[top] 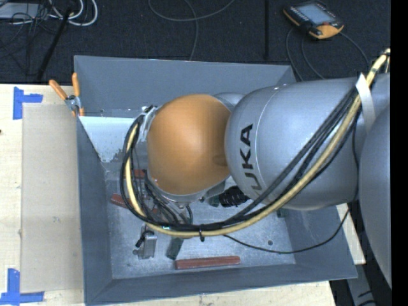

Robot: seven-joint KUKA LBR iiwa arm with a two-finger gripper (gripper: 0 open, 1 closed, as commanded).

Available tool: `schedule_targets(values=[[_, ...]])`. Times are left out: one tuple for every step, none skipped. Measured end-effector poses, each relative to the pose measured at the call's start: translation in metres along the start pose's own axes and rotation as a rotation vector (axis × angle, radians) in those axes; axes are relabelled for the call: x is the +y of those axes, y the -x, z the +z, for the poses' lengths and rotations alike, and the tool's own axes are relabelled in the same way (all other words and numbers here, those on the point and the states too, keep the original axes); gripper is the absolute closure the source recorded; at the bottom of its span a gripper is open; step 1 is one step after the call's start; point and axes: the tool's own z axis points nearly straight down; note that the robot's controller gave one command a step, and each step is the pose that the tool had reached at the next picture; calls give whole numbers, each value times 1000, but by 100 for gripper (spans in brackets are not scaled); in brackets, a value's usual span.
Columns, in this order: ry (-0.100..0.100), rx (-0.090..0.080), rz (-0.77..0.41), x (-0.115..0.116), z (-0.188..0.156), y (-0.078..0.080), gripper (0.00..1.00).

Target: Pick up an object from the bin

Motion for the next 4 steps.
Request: schedule_targets(values=[[2, -8, 5, -1, -4, 2, 0], [5, -13, -7, -23, 47, -1, 0], [1, -5, -163, -41, 81, 4, 0], [1, -8, -276, -67, 99, 1, 0]])
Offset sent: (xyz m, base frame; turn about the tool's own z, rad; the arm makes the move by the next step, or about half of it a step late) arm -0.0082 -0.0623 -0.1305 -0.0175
